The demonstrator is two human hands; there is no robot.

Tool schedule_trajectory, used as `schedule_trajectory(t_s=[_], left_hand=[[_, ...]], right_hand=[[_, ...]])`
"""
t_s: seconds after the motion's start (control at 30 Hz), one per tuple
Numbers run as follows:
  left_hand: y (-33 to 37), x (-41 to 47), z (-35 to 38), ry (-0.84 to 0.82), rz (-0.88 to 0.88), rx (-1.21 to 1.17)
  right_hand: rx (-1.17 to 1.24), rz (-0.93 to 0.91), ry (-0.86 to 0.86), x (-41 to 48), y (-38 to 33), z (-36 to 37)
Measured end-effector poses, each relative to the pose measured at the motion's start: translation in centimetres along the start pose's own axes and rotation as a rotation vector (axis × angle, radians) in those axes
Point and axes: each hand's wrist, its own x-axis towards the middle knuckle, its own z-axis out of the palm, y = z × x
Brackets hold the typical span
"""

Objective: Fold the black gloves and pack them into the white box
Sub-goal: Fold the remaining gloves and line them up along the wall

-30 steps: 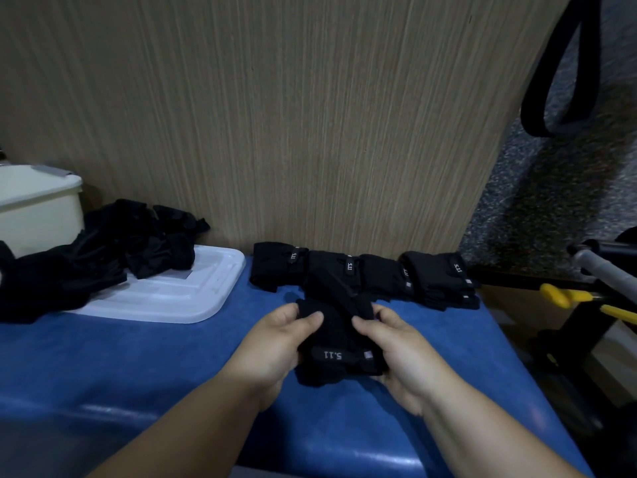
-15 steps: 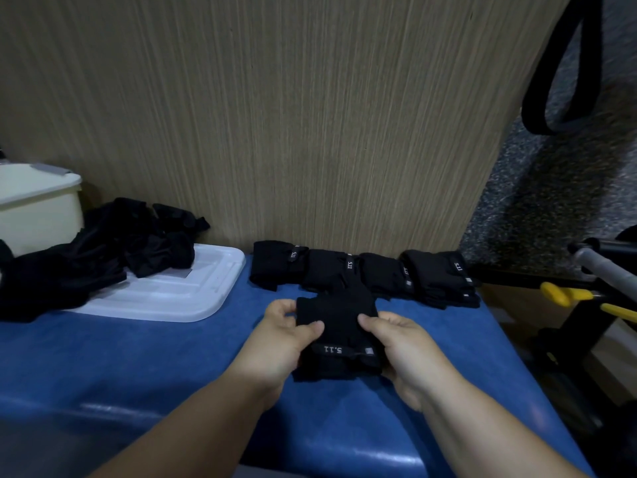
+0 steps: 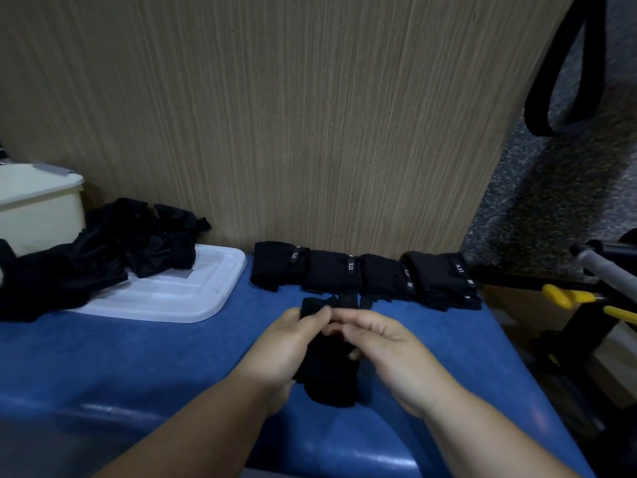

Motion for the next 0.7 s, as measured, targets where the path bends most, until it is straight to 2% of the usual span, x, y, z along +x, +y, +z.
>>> schedule_trajectory(t_s=[0.1,0.17,0.23,0.3,0.4,0.53,0.63,0.7], left_hand=[[0.5,-0.1,-0.1,0.024,-0.024,-0.120],[0.6,-0.1,0.0,0.004,-0.029,-0.215],[0.7,-0.2,0.1,-0.047,-0.042,-0.283],[0.8,-0.4,0.4,-0.100,-0.043,-0.307],[0.8,-0.5,0.9,-0.147,-0.039,-0.327],[0.9,-0.3,1.8,-0.180,-0.027,-0.367],[0.1,0.2,2.4,-0.069,0.027,-0.329],[-0.5,0.7,2.7,-0.020,0.112,-0.223]], right_hand=[[-0.051,-0.041,0.269,0.5,0.6,-0.7],[-0.129,0.015,0.370,0.8,1.1,-1.5],[-0.095,0.148,0.320,0.9,1.3,-1.7],[0.075,0.226,0.245,0.9,1.4,-1.6],[0.276,0.111,0.241,0.8,1.4,-1.5],[0.092,-0.079,0.264,0.4,1.6,-2.3],[-0.015,-0.108,0.269,-0.1,1.8,-3.2],[-0.113,-0.104,0.303,-0.4,2.1,-3.9]])
